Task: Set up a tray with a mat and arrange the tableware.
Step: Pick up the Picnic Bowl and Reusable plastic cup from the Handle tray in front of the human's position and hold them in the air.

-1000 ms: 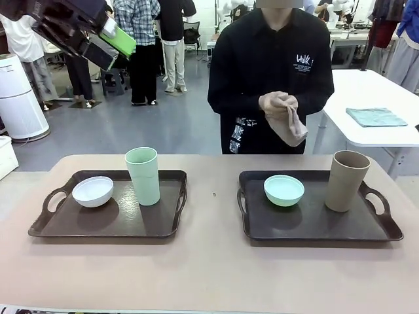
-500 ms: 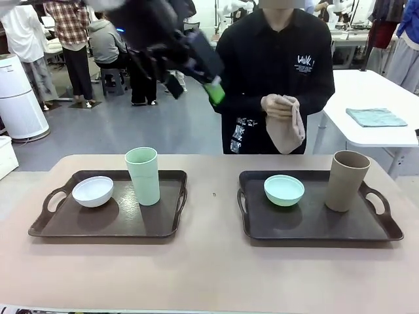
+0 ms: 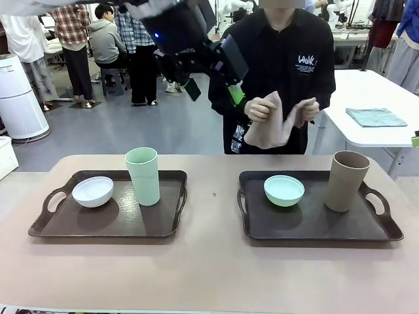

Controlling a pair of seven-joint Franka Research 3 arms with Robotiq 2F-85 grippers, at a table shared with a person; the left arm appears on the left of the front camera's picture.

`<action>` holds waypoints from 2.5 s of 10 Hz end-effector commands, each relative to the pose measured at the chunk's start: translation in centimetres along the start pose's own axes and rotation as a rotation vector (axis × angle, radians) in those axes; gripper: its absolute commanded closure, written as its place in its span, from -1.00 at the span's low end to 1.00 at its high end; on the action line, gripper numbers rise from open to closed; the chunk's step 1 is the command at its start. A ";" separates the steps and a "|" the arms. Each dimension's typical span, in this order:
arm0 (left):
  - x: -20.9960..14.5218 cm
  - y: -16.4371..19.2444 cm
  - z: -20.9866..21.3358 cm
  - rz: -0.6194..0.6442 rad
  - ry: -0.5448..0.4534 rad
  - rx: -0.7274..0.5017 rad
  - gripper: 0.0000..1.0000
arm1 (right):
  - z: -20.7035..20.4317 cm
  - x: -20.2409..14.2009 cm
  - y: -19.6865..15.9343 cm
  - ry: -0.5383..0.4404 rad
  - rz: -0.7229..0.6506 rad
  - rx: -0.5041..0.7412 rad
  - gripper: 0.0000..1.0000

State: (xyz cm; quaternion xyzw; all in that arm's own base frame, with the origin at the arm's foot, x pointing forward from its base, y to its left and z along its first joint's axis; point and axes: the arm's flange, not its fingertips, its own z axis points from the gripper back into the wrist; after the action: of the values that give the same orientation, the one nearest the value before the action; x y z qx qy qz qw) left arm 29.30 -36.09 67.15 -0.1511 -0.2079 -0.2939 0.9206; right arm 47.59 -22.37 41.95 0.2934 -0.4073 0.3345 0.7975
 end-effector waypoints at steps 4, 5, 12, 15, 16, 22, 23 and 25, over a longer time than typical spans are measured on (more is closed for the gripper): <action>6.2 0.3 -5.0 0.218 -0.001 0.017 -1.00 | -3.9 -0.1 -4.7 -0.081 0.329 0.238 -1.00; 8.0 0.1 -6.3 0.256 -0.027 0.026 -1.00 | -4.8 0.2 -4.4 -0.138 0.365 0.317 -1.00; 8.1 1.8 -6.7 0.256 0.083 -0.002 -1.00 | -6.4 0.1 -4.8 0.019 0.389 0.394 -1.00; 11.5 2.6 -9.9 0.332 0.147 0.097 -1.00 | -8.5 -1.0 -2.2 0.048 0.467 0.506 -1.00; 12.3 2.6 -11.4 0.335 0.162 0.114 -1.00 | -9.0 -1.3 -1.6 0.052 0.483 0.513 -1.00; 11.5 3.9 -14.1 0.341 0.169 0.102 -1.00 | -9.8 -1.6 -1.6 0.046 0.437 0.525 -1.00; 11.9 3.7 -15.6 0.340 0.175 0.091 -1.00 | -10.1 -2.0 -1.3 0.041 0.427 0.516 -1.00; 12.7 3.0 -20.7 0.447 0.243 0.272 -1.00 | -12.9 -2.3 -1.1 0.053 0.447 0.575 -1.00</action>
State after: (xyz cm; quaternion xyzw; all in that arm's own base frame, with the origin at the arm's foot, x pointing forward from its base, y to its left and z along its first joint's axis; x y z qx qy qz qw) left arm 45.65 -45.52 56.05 -0.0769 -0.1056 -0.1054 0.9858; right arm 52.73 -15.23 34.52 0.3944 -0.3402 0.5966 0.6106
